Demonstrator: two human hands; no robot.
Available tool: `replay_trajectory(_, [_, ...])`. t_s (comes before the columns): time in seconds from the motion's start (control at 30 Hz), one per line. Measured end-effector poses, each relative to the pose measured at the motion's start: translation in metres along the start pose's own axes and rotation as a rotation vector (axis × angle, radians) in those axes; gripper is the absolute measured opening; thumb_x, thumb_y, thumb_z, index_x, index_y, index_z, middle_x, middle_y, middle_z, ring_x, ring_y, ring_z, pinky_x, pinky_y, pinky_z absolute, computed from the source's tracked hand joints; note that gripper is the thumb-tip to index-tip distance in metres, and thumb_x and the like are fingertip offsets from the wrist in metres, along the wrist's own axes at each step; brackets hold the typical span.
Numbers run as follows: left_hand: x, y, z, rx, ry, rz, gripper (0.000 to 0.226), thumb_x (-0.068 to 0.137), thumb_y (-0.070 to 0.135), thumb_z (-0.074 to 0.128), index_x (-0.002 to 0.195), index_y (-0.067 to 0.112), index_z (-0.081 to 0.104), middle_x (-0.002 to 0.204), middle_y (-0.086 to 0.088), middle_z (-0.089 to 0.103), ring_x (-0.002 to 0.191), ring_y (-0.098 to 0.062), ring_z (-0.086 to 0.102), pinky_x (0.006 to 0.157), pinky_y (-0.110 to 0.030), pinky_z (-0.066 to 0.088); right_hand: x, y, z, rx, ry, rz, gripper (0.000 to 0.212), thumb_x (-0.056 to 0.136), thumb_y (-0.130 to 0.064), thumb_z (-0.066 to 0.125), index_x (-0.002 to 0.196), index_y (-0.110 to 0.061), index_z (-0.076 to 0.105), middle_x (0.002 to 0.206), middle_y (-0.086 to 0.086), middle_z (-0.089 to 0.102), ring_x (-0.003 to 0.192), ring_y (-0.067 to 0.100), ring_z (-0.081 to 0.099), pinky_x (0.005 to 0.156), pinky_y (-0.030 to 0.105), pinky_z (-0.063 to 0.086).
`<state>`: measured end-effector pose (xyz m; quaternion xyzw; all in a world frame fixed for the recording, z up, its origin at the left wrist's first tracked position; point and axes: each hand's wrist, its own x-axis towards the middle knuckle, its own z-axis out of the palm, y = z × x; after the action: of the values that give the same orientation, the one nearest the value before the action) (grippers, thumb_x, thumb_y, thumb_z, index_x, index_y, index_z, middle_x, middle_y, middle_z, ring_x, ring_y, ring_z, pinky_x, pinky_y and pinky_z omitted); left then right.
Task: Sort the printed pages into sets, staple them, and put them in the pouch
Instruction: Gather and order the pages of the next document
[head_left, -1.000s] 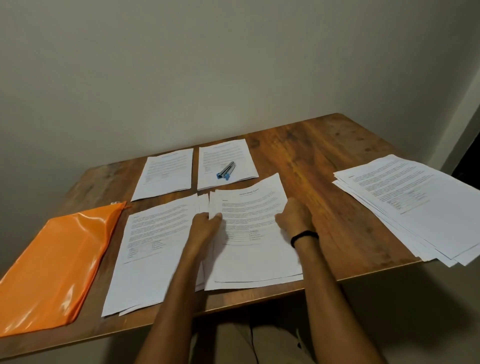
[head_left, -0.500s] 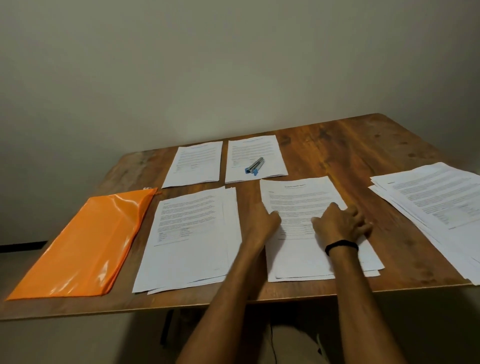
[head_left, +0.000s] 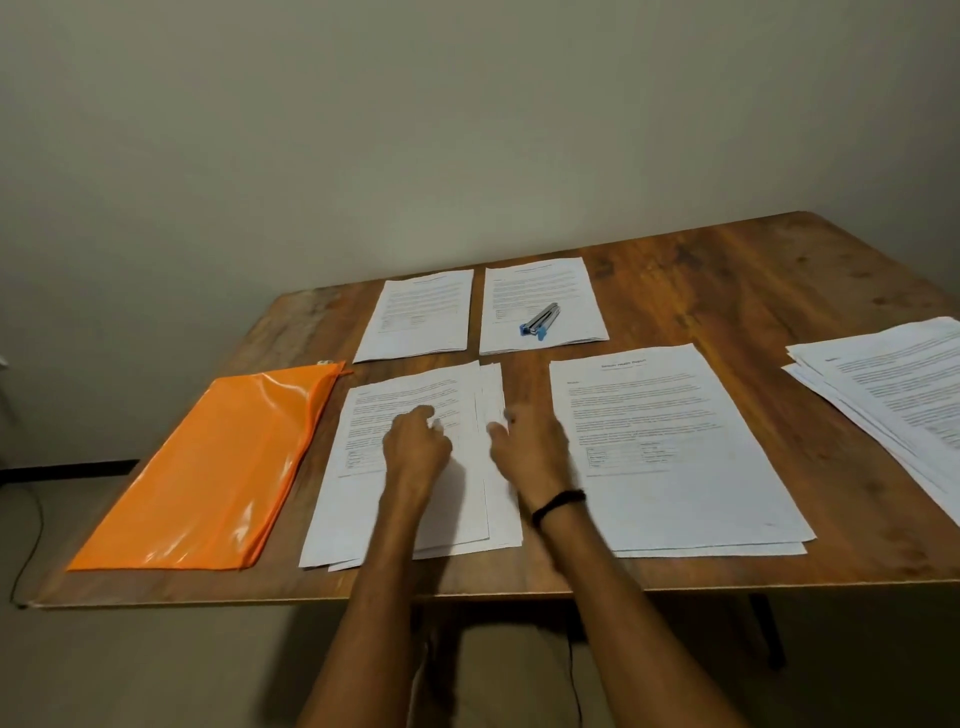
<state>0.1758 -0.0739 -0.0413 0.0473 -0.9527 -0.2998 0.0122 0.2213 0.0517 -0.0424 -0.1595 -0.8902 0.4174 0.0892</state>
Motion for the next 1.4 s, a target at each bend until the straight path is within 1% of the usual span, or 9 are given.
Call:
replay_trajectory(0.2, [0.007,-0.021,-0.015,-0.228,-0.090,-0.022,0.028,0.103,0.027,0.052,0.098,0.009,0.072,0.102,-0.009,0.070,0.090,-0.021,0.060,0.076,-0.026,0.047,-0.005,-0.024,0.033,-0.195,-0.088,0.112,0.033,0.095,-0.035,0.064,0.120,-0.013,0.064,0.129,0.016,0.057,0.116,0.032,0.054,0.099,0.040,0.048])
replay_trajectory(0.4, [0.017,-0.024,-0.030,-0.409,-0.184,-0.164,0.083,0.081,0.079,0.054,0.126,0.011,0.063,0.125,-0.017,0.065,0.110,-0.039,0.063,0.091,-0.044,0.054,-0.018,-0.040,0.046,0.017,-0.037,-0.077,0.042,0.096,-0.031,0.063,0.134,-0.019,0.051,0.133,0.008,0.056,0.117,0.025,0.057,0.098,0.033,0.050])
replay_trajectory(0.53, [0.020,-0.025,-0.029,-0.443,-0.143,-0.146,0.043,0.095,0.051,0.061,0.080,0.011,0.068,0.088,-0.014,0.070,0.078,-0.024,0.063,0.067,-0.031,0.048,-0.021,-0.044,0.053,0.150,-0.094,-0.085,0.035,0.100,-0.032,0.058,0.132,-0.017,0.055,0.131,0.005,0.063,0.117,0.021,0.061,0.098,0.031,0.049])
replay_trajectory(0.67, [0.025,-0.040,-0.025,-0.455,-0.072,-0.249,0.028,0.089,0.007,0.060,0.062,0.004,0.060,0.071,-0.019,0.061,0.069,-0.029,0.057,0.061,-0.029,0.045,-0.021,-0.040,0.055,0.166,-0.058,-0.064,0.026,0.101,-0.034,0.057,0.114,-0.013,0.066,0.115,0.005,0.071,0.101,0.020,0.066,0.094,0.033,0.055])
replay_trajectory(0.9, [0.013,-0.050,-0.034,-0.648,-0.034,-0.327,0.028,0.090,0.041,0.071,0.087,0.019,0.054,0.085,0.001,0.060,0.075,-0.016,0.060,0.056,-0.021,0.041,-0.021,-0.036,0.063,0.164,-0.100,-0.017,0.032,0.100,-0.038,0.058,0.119,-0.014,0.062,0.120,0.004,0.068,0.106,0.020,0.064,0.093,0.028,0.050])
replay_trajectory(1.07, [0.024,-0.065,-0.037,-0.743,-0.082,-0.334,0.058,0.086,0.065,0.062,0.119,0.017,0.061,0.114,-0.005,0.068,0.096,-0.025,0.069,0.068,-0.031,0.055,-0.021,-0.039,0.054,0.306,-0.064,0.070,0.046,0.102,-0.042,0.050,0.138,-0.012,0.049,0.133,0.005,0.062,0.118,0.025,0.062,0.090,0.026,0.047])
replay_trajectory(1.2, [0.026,-0.072,-0.045,-0.781,-0.028,-0.350,0.044,0.091,0.058,0.062,0.112,0.020,0.060,0.116,-0.008,0.068,0.099,-0.030,0.068,0.094,-0.051,0.054,-0.004,-0.025,0.051,0.450,-0.061,0.179,0.043,0.105,-0.045,0.037,0.116,-0.011,0.061,0.111,0.004,0.069,0.097,0.022,0.068,0.067,0.022,0.045])
replay_trajectory(1.3, [0.023,-0.070,-0.053,-0.769,0.044,-0.388,0.024,0.098,0.045,0.060,0.095,0.021,0.059,0.099,-0.002,0.067,0.093,-0.029,0.067,0.093,-0.047,0.054,0.004,-0.014,0.049,0.477,-0.059,0.234,0.049,0.107,-0.045,0.033,0.081,-0.013,0.061,0.080,0.007,0.067,0.075,0.023,0.066,0.060,0.026,0.043])
replay_trajectory(1.4, [0.021,-0.071,-0.055,-0.756,0.099,-0.369,0.034,0.097,0.042,0.061,0.077,0.015,0.060,0.087,-0.007,0.068,0.088,-0.035,0.068,0.088,-0.045,0.054,0.005,-0.005,0.048,0.473,-0.058,0.234,0.042,0.105,-0.036,0.044,0.081,-0.007,0.062,0.083,0.012,0.070,0.073,0.024,0.066,0.060,0.028,0.047])
